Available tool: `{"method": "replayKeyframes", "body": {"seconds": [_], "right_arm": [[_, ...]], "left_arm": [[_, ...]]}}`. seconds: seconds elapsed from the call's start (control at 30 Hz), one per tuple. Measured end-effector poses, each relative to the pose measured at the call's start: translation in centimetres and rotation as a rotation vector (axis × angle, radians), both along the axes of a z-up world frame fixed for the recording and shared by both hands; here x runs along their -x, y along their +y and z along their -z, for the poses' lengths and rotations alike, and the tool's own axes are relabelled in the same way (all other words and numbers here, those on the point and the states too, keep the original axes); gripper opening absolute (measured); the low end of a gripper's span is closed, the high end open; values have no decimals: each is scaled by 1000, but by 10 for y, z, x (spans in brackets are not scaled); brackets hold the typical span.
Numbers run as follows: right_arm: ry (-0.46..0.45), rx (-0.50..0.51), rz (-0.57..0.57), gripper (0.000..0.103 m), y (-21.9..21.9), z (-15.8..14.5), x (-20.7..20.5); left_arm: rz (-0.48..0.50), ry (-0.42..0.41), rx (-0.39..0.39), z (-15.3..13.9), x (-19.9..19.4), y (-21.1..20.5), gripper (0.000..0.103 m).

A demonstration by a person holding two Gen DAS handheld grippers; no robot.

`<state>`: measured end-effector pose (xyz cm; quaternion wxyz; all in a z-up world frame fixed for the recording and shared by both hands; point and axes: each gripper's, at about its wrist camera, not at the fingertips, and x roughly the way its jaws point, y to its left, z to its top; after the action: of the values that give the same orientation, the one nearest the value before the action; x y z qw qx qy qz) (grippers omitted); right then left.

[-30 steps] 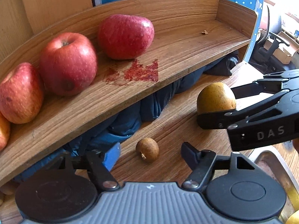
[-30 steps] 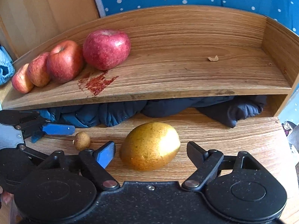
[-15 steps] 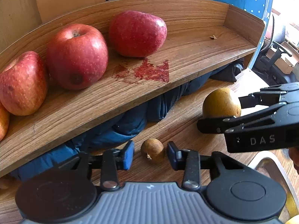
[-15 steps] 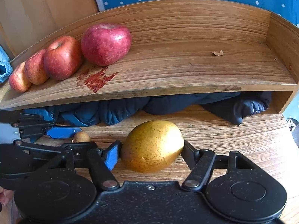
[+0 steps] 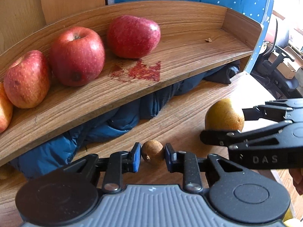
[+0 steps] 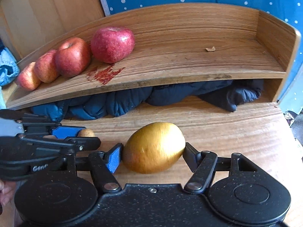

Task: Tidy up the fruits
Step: 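Carry the kiwi onto the tray with the left tool while the right tool releases the brown pear there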

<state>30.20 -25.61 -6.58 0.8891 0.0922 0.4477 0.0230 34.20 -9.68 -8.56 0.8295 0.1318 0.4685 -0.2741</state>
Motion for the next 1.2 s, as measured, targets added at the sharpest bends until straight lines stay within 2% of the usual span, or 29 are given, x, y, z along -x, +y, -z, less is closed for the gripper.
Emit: {"method": "replayKeyframes", "body": {"seconds": [0.3, 0.63, 0.9, 1.2], "right_arm": [[-31, -25, -37, 69, -3, -19, 48], [-47, -59, -41, 69, -5, -28, 86], [-41, -67, -32, 69, -7, -26, 106], [7, -81, -41, 69, -5, -19, 114]], "left_arm": [[-18, 34, 40, -13, 23, 0, 29], [-6, 67, 61, -21, 59, 3, 29], [23, 88, 67, -24, 82, -3, 29], [26, 117, 52, -23, 90, -4, 29]]}}
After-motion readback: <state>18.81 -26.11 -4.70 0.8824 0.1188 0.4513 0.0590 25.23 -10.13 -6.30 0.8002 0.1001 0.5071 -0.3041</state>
